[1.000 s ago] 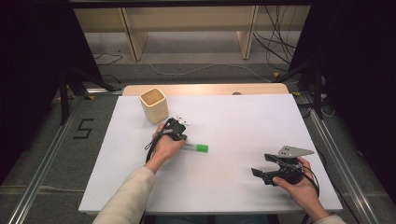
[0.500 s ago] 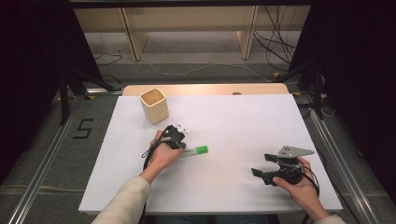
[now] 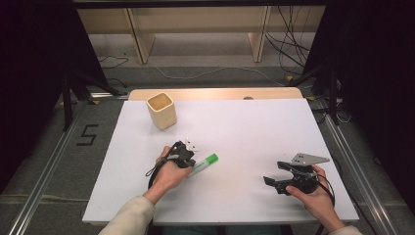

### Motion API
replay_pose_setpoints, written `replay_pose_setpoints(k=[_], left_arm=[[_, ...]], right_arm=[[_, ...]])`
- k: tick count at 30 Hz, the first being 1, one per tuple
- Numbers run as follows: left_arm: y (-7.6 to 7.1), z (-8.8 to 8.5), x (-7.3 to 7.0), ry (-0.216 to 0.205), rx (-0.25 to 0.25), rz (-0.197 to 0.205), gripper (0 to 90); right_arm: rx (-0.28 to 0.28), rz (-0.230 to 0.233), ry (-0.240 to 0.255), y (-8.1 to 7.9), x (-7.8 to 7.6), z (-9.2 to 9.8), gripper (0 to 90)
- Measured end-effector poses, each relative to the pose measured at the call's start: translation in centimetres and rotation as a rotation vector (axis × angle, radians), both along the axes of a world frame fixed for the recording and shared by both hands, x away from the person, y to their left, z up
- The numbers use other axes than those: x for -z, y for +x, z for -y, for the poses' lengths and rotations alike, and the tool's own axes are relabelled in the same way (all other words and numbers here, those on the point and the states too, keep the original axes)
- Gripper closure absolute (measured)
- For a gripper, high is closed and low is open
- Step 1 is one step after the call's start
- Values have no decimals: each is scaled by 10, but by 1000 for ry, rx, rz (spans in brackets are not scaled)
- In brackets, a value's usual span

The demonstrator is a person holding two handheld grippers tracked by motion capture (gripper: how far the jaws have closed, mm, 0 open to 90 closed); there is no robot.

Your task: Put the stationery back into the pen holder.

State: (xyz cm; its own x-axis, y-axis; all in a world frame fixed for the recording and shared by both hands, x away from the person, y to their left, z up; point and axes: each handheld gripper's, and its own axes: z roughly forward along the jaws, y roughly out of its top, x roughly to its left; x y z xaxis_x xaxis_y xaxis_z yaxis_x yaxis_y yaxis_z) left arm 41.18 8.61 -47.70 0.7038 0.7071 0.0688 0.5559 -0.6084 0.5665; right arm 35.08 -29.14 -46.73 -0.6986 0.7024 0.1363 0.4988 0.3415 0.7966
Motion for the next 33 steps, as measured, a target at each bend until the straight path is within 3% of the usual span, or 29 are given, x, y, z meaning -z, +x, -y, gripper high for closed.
replay_pose_setpoints(k=[7, 13, 22, 27, 29, 33], left_arm=[[-2, -1, 0, -12, -1, -8, 897], [5, -2, -8, -32, -42, 4, 742], [13, 11, -24, 6, -19, -67, 454], [14, 22, -24, 32, 17, -119, 421], [15, 26, -23, 36, 33, -132, 452], [18, 30, -22, 85, 65, -157, 459]], right_arm=[[-1, -1, -3, 0, 0, 0, 163], [-1, 0, -3, 0, 0, 0, 163], [-1, 1, -3, 0, 0, 0, 163], [2, 2, -1, 0, 0, 0, 163], [2, 1, -1, 0, 0, 0, 163], [2, 1, -1, 0, 0, 0, 163]])
